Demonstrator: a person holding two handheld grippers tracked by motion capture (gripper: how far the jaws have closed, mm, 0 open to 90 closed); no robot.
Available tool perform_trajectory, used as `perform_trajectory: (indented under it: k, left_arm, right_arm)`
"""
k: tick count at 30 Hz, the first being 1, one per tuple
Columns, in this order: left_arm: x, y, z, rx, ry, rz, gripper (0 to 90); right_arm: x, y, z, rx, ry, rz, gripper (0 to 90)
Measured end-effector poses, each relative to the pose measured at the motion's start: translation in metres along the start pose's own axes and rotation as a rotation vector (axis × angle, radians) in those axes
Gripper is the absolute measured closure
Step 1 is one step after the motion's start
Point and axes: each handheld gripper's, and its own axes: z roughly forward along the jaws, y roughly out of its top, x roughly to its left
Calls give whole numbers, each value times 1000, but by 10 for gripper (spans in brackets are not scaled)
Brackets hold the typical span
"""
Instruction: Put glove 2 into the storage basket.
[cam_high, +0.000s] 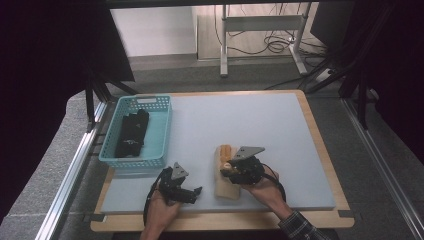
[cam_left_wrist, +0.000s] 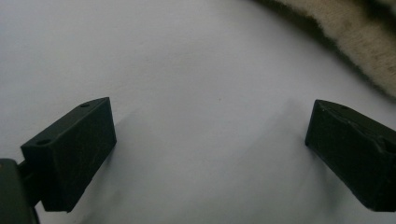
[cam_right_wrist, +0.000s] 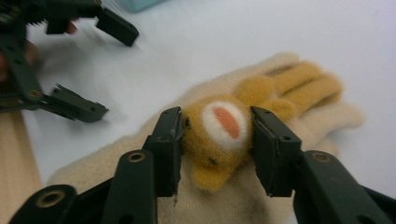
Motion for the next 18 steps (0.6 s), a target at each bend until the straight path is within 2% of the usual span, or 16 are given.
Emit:
perform_trajectory:
  k: [4, 7, 10, 11, 13, 16, 18]
  left_arm:
    - [0, 0, 0, 0, 1, 2, 22]
    - [0, 0, 0, -2, 0, -1, 22]
    - [0, 0, 0, -2, 0, -1, 21]
    - [0, 0, 0, -4, 0, -2, 22]
    - [0, 0, 0, 0, -1, 0, 22]
    - [0, 0, 0, 2, -1, 2, 22]
    - [0, 0, 0, 2, -1, 1, 22]
  right_arm:
    - [-1, -3, 5, -15, 11, 29, 402]
    - [-4, 1, -4, -37, 2, 27, 356]
    - [-12, 0, -20, -63, -19, 36, 366]
    - [-15, -2, -24, -66, -29, 42, 383]
    - [-23, -9, -32, -67, -55, 57, 477]
    - [-33, -24, -38, -53, -54, 102, 641]
    - [-35, -34, -38, -38, -51, 108, 734]
